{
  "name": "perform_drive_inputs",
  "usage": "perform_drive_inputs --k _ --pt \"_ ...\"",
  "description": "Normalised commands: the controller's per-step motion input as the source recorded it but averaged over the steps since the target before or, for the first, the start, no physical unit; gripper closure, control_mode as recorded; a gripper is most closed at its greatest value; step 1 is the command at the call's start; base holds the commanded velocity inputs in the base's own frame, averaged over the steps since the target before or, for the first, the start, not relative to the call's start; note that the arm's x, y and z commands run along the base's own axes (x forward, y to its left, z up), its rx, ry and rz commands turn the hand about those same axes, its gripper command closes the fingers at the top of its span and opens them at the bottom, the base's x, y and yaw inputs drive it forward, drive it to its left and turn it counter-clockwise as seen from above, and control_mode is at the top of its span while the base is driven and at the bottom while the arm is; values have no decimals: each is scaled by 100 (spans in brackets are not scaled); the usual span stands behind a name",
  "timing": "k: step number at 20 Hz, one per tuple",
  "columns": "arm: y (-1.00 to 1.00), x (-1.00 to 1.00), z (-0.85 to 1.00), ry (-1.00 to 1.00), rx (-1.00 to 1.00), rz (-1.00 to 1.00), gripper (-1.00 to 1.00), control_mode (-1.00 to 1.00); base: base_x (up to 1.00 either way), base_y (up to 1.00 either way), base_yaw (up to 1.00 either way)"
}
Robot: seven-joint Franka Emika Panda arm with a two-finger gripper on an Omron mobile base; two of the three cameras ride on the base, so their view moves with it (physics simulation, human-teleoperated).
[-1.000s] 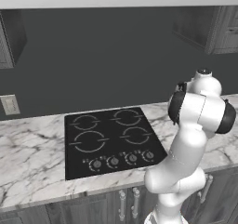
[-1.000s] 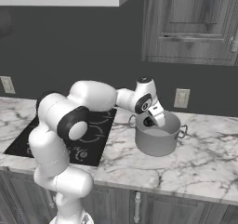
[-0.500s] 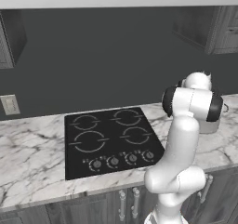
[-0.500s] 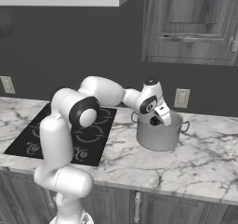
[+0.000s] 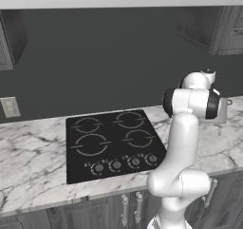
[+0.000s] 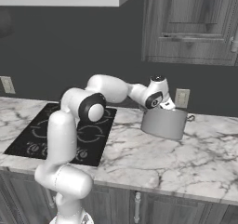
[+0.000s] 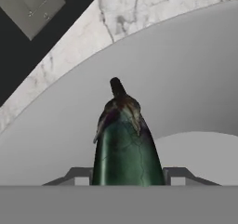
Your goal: Turn on the sink faucet. Then move the eggplant from the counter to the sink. Turn off the sink. Move the vegetable from the sink to the pot next to the stove. Finally move the pot to the rear left burner.
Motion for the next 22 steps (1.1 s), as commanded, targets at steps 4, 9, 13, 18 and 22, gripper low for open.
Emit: perform_drive_inputs --k 4,9,13,18,22 --pt "-6 -45 -10 -10 0 0 100 -100 0 0 0" --pt "-3 -52 -15 -12 0 0 100 -100 0 0 0" --pt "0 -33 -19 -9 0 0 100 -100 0 0 0" --pt "0 -19 -17 -7 0 0 100 -100 0 0 0" --pt "0 -8 -12 -4 0 -1 100 -100 0 0 0"
